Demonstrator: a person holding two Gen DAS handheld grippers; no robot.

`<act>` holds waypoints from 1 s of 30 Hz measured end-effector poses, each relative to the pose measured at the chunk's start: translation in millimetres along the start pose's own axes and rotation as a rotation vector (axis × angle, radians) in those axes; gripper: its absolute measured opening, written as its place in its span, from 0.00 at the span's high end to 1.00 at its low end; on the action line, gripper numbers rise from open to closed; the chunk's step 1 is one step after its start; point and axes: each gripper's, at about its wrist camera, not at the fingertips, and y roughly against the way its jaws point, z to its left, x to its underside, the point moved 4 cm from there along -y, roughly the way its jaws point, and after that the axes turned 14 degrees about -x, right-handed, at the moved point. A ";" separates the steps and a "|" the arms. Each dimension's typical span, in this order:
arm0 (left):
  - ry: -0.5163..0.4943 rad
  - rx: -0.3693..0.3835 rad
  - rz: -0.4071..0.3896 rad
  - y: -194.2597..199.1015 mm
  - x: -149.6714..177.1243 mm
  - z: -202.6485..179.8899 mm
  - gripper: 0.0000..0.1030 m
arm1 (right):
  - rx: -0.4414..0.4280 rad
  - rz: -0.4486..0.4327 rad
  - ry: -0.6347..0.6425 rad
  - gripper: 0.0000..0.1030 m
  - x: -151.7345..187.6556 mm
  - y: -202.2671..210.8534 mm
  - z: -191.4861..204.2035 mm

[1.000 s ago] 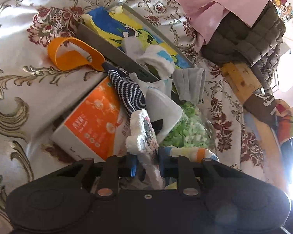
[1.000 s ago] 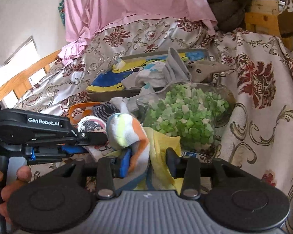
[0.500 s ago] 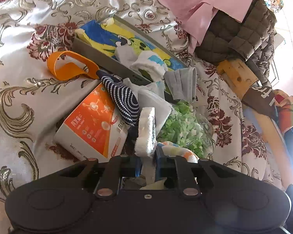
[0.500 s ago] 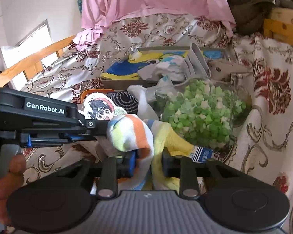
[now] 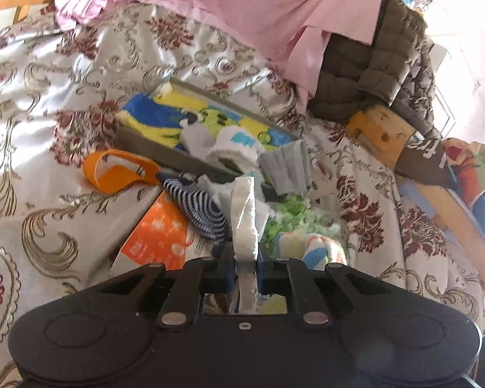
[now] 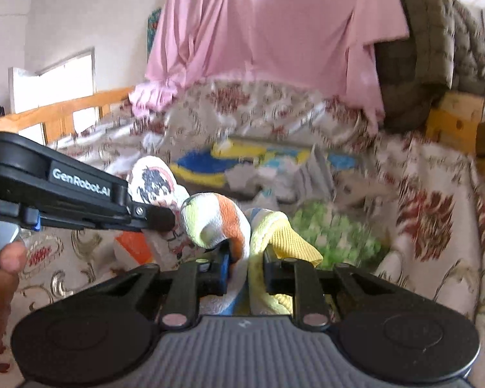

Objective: Organize soft objects
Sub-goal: 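Carry the white sock with the left gripper while the right gripper carries the towel over the tray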

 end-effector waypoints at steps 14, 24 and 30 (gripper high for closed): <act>-0.051 0.024 -0.115 -3.8 -47.6 -24.6 0.87 | 0.096 -0.234 -0.049 0.78 -48.0 1.4 -47.1; -0.060 -0.006 -0.137 -76.1 -123.0 -41.4 0.87 | 0.118 -0.272 -0.127 0.78 -109.0 -84.0 -129.8; -0.136 -0.048 -0.125 -140.6 -150.0 -53.8 0.87 | 0.095 -0.197 -0.142 0.78 -117.9 -132.4 -164.6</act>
